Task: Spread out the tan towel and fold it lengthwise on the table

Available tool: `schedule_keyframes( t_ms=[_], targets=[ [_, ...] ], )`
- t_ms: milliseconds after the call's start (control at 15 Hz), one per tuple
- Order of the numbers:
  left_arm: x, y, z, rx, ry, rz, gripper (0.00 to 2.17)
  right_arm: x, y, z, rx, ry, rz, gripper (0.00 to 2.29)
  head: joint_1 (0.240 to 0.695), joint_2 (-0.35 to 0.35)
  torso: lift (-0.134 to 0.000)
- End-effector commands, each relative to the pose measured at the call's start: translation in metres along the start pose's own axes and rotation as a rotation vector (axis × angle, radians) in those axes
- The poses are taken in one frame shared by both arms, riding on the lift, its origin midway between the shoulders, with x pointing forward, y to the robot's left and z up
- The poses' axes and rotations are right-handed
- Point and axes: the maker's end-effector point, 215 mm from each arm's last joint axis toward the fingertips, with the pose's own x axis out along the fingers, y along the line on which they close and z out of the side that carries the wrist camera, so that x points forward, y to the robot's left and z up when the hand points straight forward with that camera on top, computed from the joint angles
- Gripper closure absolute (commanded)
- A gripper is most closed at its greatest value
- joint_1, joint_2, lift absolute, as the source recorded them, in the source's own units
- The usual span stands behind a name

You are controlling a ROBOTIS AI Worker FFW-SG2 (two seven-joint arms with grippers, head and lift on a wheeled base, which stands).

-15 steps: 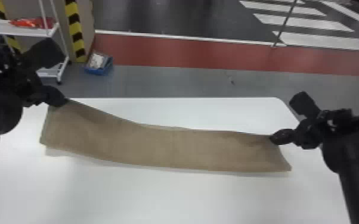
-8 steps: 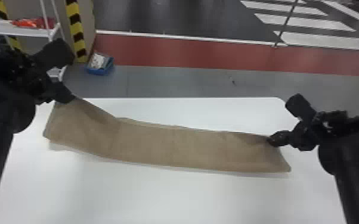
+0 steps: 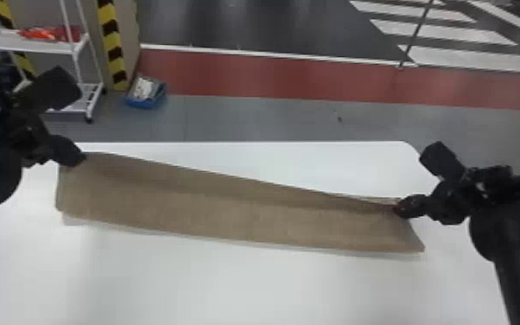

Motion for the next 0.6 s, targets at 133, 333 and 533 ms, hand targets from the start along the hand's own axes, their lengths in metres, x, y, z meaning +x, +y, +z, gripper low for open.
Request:
schedule_keyframes(
  t_ms=[133,333,533],
  targets=[
    [-0.009,0.001,-0.006,-0.027,0.023,0.008,2.01,-0.005,0.000,-0.006,0.011,-0.009,-0.007,1.30,0.695,-0.146,-0.124],
    [-0.016,0.003,0.008,-0.039,-0.006,0.019,2.00,-0.010,0.006,-0.013,0.019,-0.022,-0.011,1.31,0.695,-0.152,-0.124],
    [-0.045,0.010,-0.022,-0.056,-0.005,0.060,2.01,-0.029,0.010,-0.010,-0.002,-0.050,-0.018,1.30,0.695,-0.158,-0.124]
  ],
)
